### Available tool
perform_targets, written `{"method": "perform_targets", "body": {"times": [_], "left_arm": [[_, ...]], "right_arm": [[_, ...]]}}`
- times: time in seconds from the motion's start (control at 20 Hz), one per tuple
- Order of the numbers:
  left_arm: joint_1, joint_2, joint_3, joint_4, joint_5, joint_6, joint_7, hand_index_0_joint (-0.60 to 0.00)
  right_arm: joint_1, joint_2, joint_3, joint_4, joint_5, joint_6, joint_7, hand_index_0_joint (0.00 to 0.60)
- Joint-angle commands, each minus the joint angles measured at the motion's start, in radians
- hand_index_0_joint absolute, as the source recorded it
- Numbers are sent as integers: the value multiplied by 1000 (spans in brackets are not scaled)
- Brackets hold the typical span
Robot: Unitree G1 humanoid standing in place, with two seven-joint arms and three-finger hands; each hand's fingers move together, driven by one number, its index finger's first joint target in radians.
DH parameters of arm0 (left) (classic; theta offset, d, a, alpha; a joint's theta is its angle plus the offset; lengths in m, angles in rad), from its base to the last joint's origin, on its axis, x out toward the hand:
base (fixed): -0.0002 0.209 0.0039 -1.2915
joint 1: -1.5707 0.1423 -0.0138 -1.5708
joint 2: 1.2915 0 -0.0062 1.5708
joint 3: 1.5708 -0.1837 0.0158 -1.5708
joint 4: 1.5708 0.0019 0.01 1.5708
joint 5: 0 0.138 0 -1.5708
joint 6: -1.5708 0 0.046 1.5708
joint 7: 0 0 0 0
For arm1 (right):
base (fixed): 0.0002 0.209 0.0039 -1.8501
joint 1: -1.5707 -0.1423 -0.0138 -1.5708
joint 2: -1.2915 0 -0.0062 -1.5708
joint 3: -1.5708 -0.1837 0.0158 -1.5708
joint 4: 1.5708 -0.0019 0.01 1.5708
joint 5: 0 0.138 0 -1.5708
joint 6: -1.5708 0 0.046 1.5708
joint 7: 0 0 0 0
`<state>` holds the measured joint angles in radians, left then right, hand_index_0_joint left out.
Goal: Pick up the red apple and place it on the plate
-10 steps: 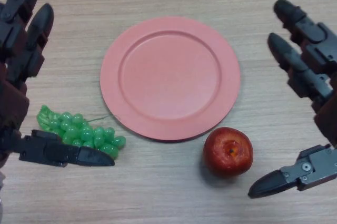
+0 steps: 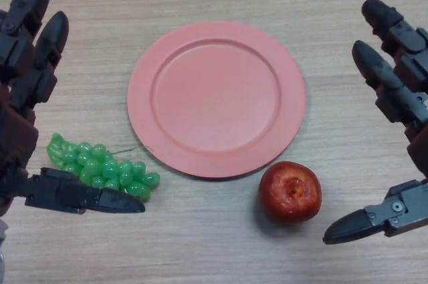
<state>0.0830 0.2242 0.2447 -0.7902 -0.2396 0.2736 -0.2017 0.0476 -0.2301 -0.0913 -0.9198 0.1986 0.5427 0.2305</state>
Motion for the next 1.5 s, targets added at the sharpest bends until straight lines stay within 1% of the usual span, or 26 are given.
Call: {"method": "perform_targets", "body": {"times": [0.05, 0.2, 0.3, 0.35, 0.45, 0.55, 0.75, 0.85, 0.95, 1.05, 1.1, 1.2, 1.25, 1.35, 1.4, 1.45, 1.5], "left_arm": [[-9, 17, 34, -49, 42, -158, -15, 0], [-7, 15, 26, -48, 57, -162, -11, 0], [-9, 16, 18, -49, 73, -164, -12, 0], [-12, 19, 20, -54, 69, -152, -15, 0], [-22, 20, 18, -60, 67, -137, -8, 0], [-17, 17, 9, -57, 77, -150, -10, 0], [-15, 18, 8, -60, 72, -147, -12, 0], [-15, 18, 8, -63, 61, -134, -21, 0], [-8, 13, -4, -60, 59, -138, -29, 0], [-7, 16, 6, -57, 40, -134, -38, 0], [-3, 16, 12, -60, 33, -136, -43, 0], [1, 15, 24, -58, 18, -137, -49, 0], [4, 13, 28, -55, 12, -141, -50, 0], [5, 12, 27, -53, 14, -146, -49, 0], [7, 11, 24, -50, 18, -152, -47, 0], [7, 10, 20, -48, 22, -156, -44, 0], [6, 10, 13, -45, 28, -157, -38, 0]], "right_arm": [[-4, -12, -41, -36, 35, -174, 4, 0], [29, -1, -3, 27, -17, -250, 13, 0], [60, 9, 22, 115, -63, -362, 25, 0], [77, 16, 33, 189, -78, -468, 30, 0], [90, 25, 62, 318, -102, -617, 3, 0], [95, 26, 96, 438, -141, -729, -24, 0], [79, 29, 134, 647, -170, -857, -77, 0], [66, 34, 147, 747, -195, -915, -107, 0], [54, 39, 178, 817, -194, -954, -151, 0], [55, 40, 224, 866, -221, -987, -212, 0], [56, 40, 249, 884, -249, -995, -257, 0], [66, 40, 294, 878, -282, -970, -333, 0], [75, 40, 313, 863, -277, -951, -360, 0], [77, 40, 321, 857, -279, -939, -374, 200], [76, 40, 330, 853, -279, -923, -395, 351], [73, 40, 338, 851, -269, -900, -418, 450], [57, 40, 352, 849, -236, -837, -473, 600]]}}
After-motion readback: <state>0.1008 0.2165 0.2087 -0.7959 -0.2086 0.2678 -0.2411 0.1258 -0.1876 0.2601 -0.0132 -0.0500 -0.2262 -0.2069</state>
